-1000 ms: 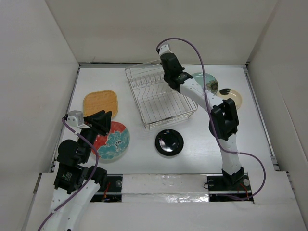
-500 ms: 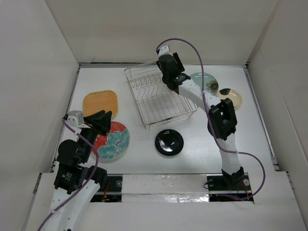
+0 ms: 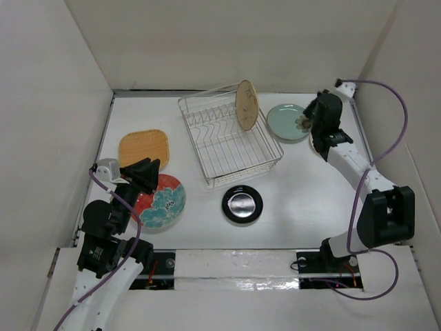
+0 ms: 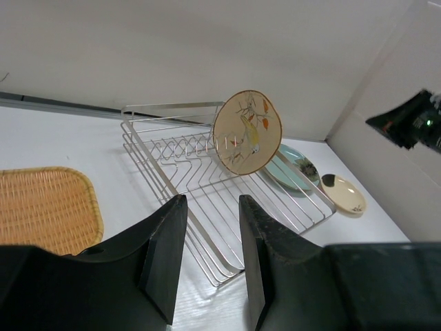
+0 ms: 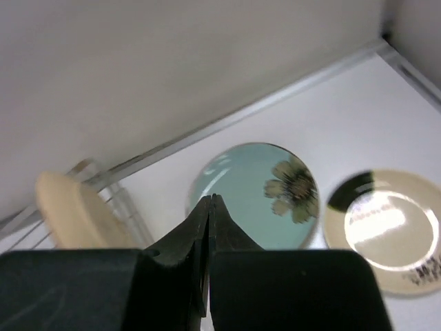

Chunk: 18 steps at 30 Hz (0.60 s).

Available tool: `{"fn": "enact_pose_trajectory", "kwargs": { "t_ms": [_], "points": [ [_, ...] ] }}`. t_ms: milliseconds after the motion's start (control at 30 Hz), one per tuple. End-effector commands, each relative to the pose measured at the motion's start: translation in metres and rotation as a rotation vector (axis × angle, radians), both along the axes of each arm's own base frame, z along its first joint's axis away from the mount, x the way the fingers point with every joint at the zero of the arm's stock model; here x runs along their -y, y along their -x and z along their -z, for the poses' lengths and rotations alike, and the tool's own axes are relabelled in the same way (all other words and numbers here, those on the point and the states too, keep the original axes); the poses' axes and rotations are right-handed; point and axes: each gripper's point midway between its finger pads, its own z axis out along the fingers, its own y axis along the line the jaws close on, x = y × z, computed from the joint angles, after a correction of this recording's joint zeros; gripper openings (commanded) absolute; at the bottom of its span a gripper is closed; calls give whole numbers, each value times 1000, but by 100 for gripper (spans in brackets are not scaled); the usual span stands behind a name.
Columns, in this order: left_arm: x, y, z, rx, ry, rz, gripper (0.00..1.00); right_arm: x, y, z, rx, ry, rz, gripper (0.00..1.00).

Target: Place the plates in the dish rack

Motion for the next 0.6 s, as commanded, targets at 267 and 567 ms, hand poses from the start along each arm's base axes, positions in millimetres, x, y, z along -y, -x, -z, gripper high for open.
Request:
{"fn": "enact_pose_trajectory", "kwargs": {
  "t_ms": [267, 567],
  "points": [
    [1, 4, -14, 50, 11, 12, 33, 26, 6, 159, -161, -532, 109, 62],
    [1, 4, -13, 47, 10, 12, 33, 31, -11, 214, -199, -778, 158, 62]
  ]
}}
